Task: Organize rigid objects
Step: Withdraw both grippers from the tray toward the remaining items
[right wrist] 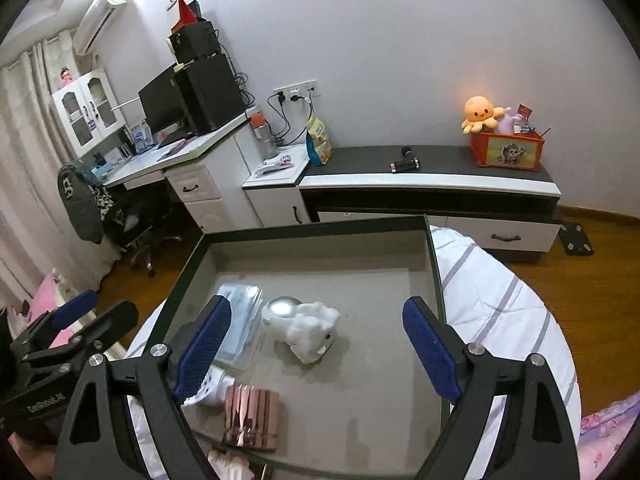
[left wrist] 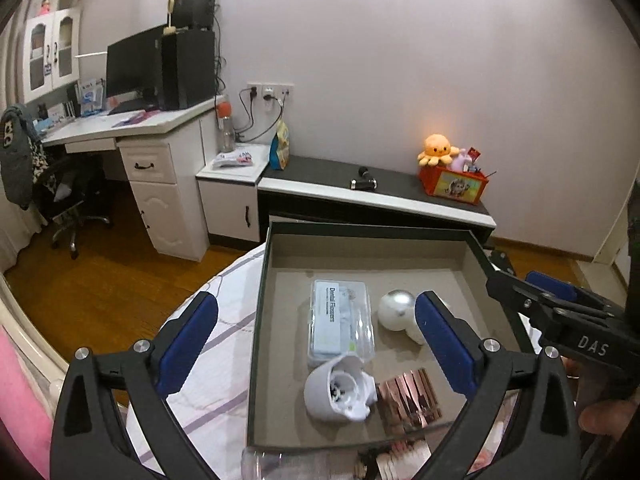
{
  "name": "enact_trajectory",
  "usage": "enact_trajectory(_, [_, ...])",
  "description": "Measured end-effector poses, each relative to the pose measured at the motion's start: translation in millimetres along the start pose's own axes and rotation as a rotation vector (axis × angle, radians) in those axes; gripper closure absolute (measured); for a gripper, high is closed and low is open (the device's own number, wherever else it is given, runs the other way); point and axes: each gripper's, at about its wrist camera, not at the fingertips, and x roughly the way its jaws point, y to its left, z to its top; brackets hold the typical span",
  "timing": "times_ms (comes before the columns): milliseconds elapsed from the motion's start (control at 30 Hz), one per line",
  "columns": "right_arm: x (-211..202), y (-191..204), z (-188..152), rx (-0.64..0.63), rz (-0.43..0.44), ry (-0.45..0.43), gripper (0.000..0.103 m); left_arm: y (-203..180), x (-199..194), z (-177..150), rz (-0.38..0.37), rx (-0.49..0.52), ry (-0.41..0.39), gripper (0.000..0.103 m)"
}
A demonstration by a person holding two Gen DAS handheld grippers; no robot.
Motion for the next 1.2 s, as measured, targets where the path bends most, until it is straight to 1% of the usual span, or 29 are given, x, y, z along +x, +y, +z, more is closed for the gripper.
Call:
enact_trajectory(200, [-23.1,1.3,-11.8,-0.008,-0.038,-0.026,0.014,1.9,-31.6,-12.7,-0.001,-0.008,-0.029,0.003])
enact_trajectory(467, [-67.5,16.5,-28.4,-0.059,-0.073,-0.083,0.014,5.3,-72.7,-38.6,0.002,-0.018,-0.05,0.002])
enact_trajectory(633, [-93.1,27.7,-36.0,-0.09,-0.076,-0.118,0.014,9.1,-91.9,-52.6,0.018,-0.024,-0.058,0.002])
enact_trajectory(867, [-118.0,41.1,-50.0,-0.115,-0.076,-0.149,0.014,14.8,-114.9,-71.6,0.033,-0.036,-0.064,0.002])
enact_trajectory(1200, [-149.8,54.1,-76.9,-0.132,-0.072,-0.178,0.014,14.9,-145.0,-94.3,0.02,-0.048,-0.072,0.002])
